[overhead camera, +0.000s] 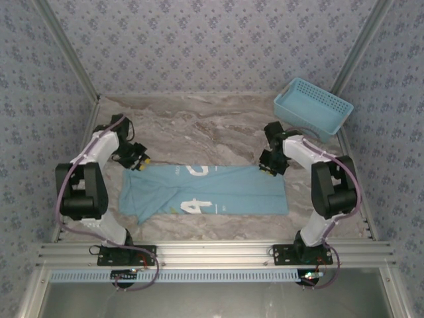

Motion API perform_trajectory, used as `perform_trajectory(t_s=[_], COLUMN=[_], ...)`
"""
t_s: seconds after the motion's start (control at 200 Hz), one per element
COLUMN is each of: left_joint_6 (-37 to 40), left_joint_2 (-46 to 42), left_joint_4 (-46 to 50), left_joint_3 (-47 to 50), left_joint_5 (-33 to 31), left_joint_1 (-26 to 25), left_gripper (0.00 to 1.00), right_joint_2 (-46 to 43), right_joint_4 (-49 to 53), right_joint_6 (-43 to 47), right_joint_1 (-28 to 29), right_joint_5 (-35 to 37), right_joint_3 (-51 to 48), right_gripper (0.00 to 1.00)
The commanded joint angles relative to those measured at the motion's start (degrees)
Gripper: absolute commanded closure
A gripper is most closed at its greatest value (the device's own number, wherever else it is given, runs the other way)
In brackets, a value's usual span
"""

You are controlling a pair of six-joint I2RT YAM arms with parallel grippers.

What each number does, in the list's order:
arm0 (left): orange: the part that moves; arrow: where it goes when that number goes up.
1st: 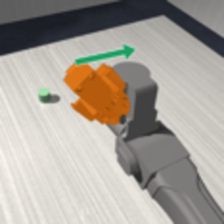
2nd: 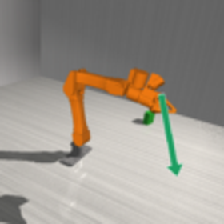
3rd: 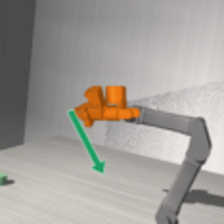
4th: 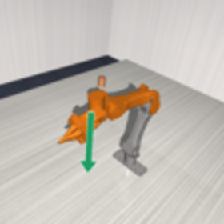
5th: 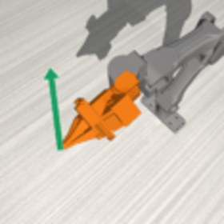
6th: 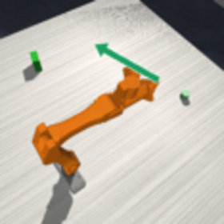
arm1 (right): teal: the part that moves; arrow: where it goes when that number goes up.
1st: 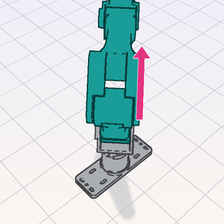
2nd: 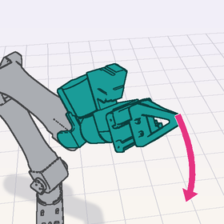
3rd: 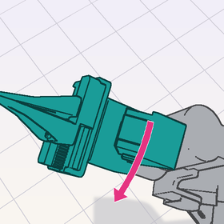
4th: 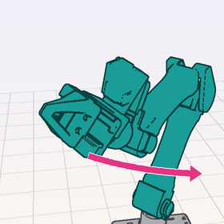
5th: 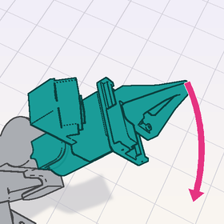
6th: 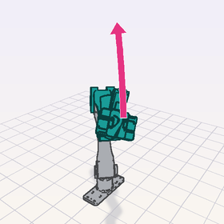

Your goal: Fold and stack the t-shirts

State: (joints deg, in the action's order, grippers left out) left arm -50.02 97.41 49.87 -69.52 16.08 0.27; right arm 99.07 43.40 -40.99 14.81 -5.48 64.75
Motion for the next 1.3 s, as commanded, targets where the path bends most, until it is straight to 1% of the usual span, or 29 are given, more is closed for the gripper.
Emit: perform_trajectory(t_s=[0.0, 0.07, 0.1, 0.215, 0.35, 0.4, 0.47, 0.54, 0.555, 0.64, 0.724, 0.764, 0.814, 0.899, 0.949, 1.014, 1.134, 1.254, 1.294], left_joint_6=[-1.1, -0.1, 0.2, 1.9, 5.6, 6.9, 8.5, 9.6, 9.7, 11.0, 13.5, 15.6, 18.0, 22.3, 25.1, 27.5, 29.1, 30.1, 30.4], left_joint_2=[5.9, 8.8, 10.0, 14.2, 20.3, 21.5, 20.9, 17.7, 16.6, 9.8, 3.1, 0.6, -1.1, -1.1, -0.1, 1.7, 3.5, 4.9, 5.8], left_joint_4=[-1.2, -1.5, -1.4, -1.7, -1.4, -1.8, -1.7, -0.3, 0.1, 0.6, -1.6, -2.6, -3.6, -4.3, -3.5, -3.4, -5.6, -7.3, -7.0], left_joint_3=[-1.3, -2.2, -2.6, -4.7, -10.6, -12.9, -15.4, -16.7, -16.6, -13.9, -7.6, -4.4, -0.8, 2.6, 2.9, 3.1, 3.4, 3.1, 2.9], left_joint_5=[0.5, -0.2, -0.3, -1.4, -1.0, 0.0, 0.2, -1.3, -1.8, -3.2, -1.7, -0.2, 2.5, 6.3, 6.4, 6.0, 5.1, 6.4, 6.0], left_joint_1=[0.2, 1.0, 1.5, 3.7, 5.8, 6.2, 6.0, 5.1, 4.8, 2.6, 0.2, -0.6, -1.4, -2.6, -3.7, -4.8, -5.9, -7.2, -8.0], left_gripper=[0.81, 0.81, 0.81, 0.81, 0.82, 0.82, 0.78, 0.71, 0.70, 0.62, 0.58, 0.58, 0.57, 0.59, 0.60, 0.61, 0.59, 0.58, 0.58], right_joint_2=[5.1, 7.8, 9.1, 13.2, 18.2, 19.4, 19.7, 18.0, 17.2, 12.7, 6.8, 4.4, 0.4, -6.1, -8.4, -10.2, -11.2, -11.9, -12.0], right_joint_4=[1.8, 3.2, 4.0, 5.6, 6.5, 6.3, 5.8, 4.7, 4.5, 1.9, -3.8, -6.6, -13.4, -23.1, -27.6, -30.8, -31.0, -29.8, -29.6], right_joint_6=[-1.3, -0.6, -0.2, 0.9, 2.2, 2.6, 3.9, 4.4, 6.5, 8.7, 11.5, 12.4, 13.2, 11.9, 9.4, 6.9, 6.1, 6.2, 6.2], right_joint_1=[-1.3, -2.1, -2.7, -4.6, -6.6, -7.1, -7.3, -6.8, -6.4, -4.7, -2.2, -0.9, 1.3, 4.0, 4.7, 5.0, 5.7, 5.8, 5.8], right_joint_5=[-3.3, -2.3, -2.0, -1.1, -1.4, -2.4, -2.6, -1.4, -0.8, -0.9, -6.3, -9.3, -14.2, -18.7, -21.2, -22.8, -23.6, -23.5, -23.5], right_joint_3=[1.4, 3.1, 5.8, 10.4, 16.2, 17.8, 19.5, 20.5, 20.5, 19.5, 16.0, 14.0, 9.9, 2.4, -1.1, -3.8, -4.3, -3.7, -3.7], right_gripper=[0.79, 0.79, 0.79, 0.79, 0.78, 0.78, 0.78, 0.73, 0.71, 0.63, 0.56, 0.55, 0.53, 0.50, 0.50, 0.50, 0.51, 0.52, 0.52])
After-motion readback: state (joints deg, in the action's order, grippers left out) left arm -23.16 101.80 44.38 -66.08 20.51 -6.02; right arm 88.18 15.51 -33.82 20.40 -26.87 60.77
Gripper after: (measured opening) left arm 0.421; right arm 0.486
